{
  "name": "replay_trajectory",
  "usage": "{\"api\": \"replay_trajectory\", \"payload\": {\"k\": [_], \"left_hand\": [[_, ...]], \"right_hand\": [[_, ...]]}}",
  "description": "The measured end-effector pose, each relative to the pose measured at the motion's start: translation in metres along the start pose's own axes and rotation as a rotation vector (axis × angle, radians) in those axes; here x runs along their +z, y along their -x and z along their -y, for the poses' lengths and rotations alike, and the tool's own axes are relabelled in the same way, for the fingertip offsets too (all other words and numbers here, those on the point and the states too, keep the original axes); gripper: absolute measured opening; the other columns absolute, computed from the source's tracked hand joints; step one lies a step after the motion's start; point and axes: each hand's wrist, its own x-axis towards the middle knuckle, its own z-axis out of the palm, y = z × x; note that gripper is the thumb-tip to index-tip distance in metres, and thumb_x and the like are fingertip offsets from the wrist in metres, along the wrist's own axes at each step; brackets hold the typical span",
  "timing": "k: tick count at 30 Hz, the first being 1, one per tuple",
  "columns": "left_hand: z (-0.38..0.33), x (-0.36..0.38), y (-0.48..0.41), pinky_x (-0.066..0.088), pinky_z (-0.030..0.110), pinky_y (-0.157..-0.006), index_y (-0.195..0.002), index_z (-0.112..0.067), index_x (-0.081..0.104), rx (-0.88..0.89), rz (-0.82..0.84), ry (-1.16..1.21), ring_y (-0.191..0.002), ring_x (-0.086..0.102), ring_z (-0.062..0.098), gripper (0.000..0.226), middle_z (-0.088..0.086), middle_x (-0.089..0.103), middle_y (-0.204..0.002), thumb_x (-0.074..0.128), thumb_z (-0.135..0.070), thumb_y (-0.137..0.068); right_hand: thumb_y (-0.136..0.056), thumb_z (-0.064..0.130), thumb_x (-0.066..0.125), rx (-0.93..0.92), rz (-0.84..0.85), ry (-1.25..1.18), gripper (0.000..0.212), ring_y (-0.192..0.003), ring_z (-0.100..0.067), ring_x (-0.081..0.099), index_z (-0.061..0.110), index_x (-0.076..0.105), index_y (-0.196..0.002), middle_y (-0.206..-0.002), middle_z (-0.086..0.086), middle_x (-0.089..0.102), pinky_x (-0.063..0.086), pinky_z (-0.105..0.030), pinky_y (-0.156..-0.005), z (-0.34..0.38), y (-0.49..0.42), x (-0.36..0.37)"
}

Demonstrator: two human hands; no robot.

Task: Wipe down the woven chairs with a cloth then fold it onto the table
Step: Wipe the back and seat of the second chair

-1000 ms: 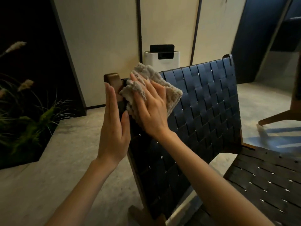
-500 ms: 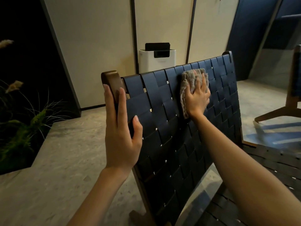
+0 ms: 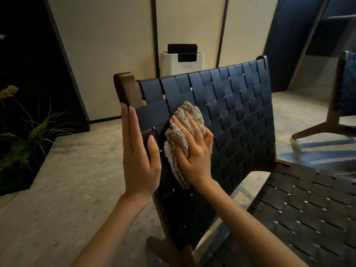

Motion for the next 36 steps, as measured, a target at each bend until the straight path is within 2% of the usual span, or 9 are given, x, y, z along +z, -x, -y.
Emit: {"api": "replay_trajectory", "payload": {"k": [4, 9, 11, 13, 18, 23, 29, 32, 36], "left_hand": [[0.001, 0.005, 0.005, 0.005, 0.036, -0.12, -0.148, 0.0, 0.009, 0.027, -0.017, -0.039, -0.146, 0.0, 0.024, 0.056, 0.021, 0.004, -0.156, 0.033, -0.011, -0.098], [0.007, 0.005, 0.004, 0.006, 0.036, -0.12, -0.147, -0.001, 0.011, 0.07, -0.016, 0.0, -0.146, 0.001, 0.021, 0.056, 0.012, 0.003, -0.155, 0.035, -0.012, -0.097], [0.008, 0.006, 0.004, 0.006, 0.032, -0.119, -0.147, 0.001, 0.012, 0.068, -0.013, 0.023, -0.146, 0.001, 0.02, 0.056, 0.015, 0.004, -0.155, 0.035, -0.011, -0.097], [0.008, 0.007, 0.004, 0.006, 0.029, -0.119, -0.146, 0.002, 0.012, 0.057, -0.014, 0.031, -0.146, 0.001, 0.02, 0.056, 0.019, 0.005, -0.155, 0.036, -0.009, -0.096], [0.005, 0.007, 0.005, 0.006, 0.028, -0.118, -0.145, 0.007, 0.013, 0.048, -0.03, 0.036, -0.146, 0.002, 0.02, 0.057, 0.024, 0.007, -0.154, 0.036, -0.004, -0.094], [0.004, 0.004, 0.012, 0.006, 0.029, -0.119, -0.144, 0.009, 0.014, 0.04, -0.021, 0.028, -0.145, 0.004, 0.02, 0.053, 0.026, 0.008, -0.153, 0.031, -0.005, -0.095], [0.004, -0.001, 0.022, 0.008, 0.038, -0.12, -0.146, 0.003, 0.014, 0.052, 0.036, -0.059, -0.146, 0.004, 0.023, 0.056, 0.018, 0.007, -0.155, 0.031, -0.017, -0.096], [0.006, -0.002, 0.028, 0.002, 0.042, -0.119, -0.147, -0.006, 0.017, 0.232, 0.133, -0.237, -0.146, 0.001, 0.018, 0.06, 0.0, 0.005, -0.157, 0.04, -0.02, -0.093], [0.004, -0.004, 0.034, 0.001, 0.044, -0.119, -0.138, -0.013, 0.045, 0.351, 0.253, -0.395, -0.145, 0.011, 0.024, 0.049, 0.008, 0.029, -0.15, 0.044, -0.021, -0.089]], "right_hand": [[-0.087, 0.047, 0.042, 0.213, -0.005, 0.075, 0.056, -0.12, -0.031, 0.036, 0.015, 0.056, -0.131, -0.138, -0.009, 0.05, 0.035, -0.044, -0.097, -0.05, -0.008, -0.003], [-0.096, 0.04, 0.044, 0.913, -0.115, 0.058, 0.057, -0.122, -0.04, 0.036, 0.029, 0.026, -0.149, -0.143, -0.019, 0.031, 0.033, -0.048, -0.101, -0.137, -0.021, -0.019], [-0.099, 0.037, 0.039, 0.978, -0.077, 0.098, 0.056, -0.126, -0.039, 0.032, 0.028, 0.019, -0.151, -0.146, -0.018, 0.028, 0.028, -0.05, -0.108, -0.153, -0.02, -0.022], [-0.1, 0.038, 0.037, 0.971, -0.092, 0.1, 0.053, -0.123, -0.039, 0.035, 0.025, 0.023, -0.15, -0.145, -0.017, 0.032, 0.029, -0.049, -0.107, -0.146, -0.019, -0.018], [-0.096, 0.031, 0.045, 0.794, -0.168, -0.063, 0.047, -0.101, -0.026, 0.041, 0.023, 0.041, -0.142, -0.11, -0.011, 0.038, 0.039, -0.035, -0.092, -0.073, 0.002, -0.002], [-0.096, 0.035, 0.039, 0.269, -0.03, -0.069, 0.043, -0.11, -0.015, 0.034, 0.039, 0.036, -0.139, -0.146, 0.002, 0.042, 0.029, -0.02, -0.089, 0.018, 0.052, 0.0], [-0.098, 0.045, 0.038, 0.0, 0.043, 0.042, 0.045, -0.127, -0.012, 0.031, 0.041, 0.032, -0.142, -0.15, 0.005, 0.033, 0.031, -0.032, -0.097, 0.01, 0.086, -0.009], [-0.091, 0.036, 0.049, 0.076, -0.006, 0.124, 0.05, -0.112, -0.02, 0.034, 0.039, 0.036, -0.139, -0.141, 0.002, 0.039, 0.039, -0.037, -0.089, -0.032, 0.078, -0.013], [-0.089, 0.014, 0.054, 0.427, -0.039, 0.217, 0.048, -0.104, -0.034, 0.038, 0.021, 0.05, -0.136, -0.141, -0.009, 0.045, 0.041, -0.041, -0.084, -0.088, 0.052, -0.015]]}}
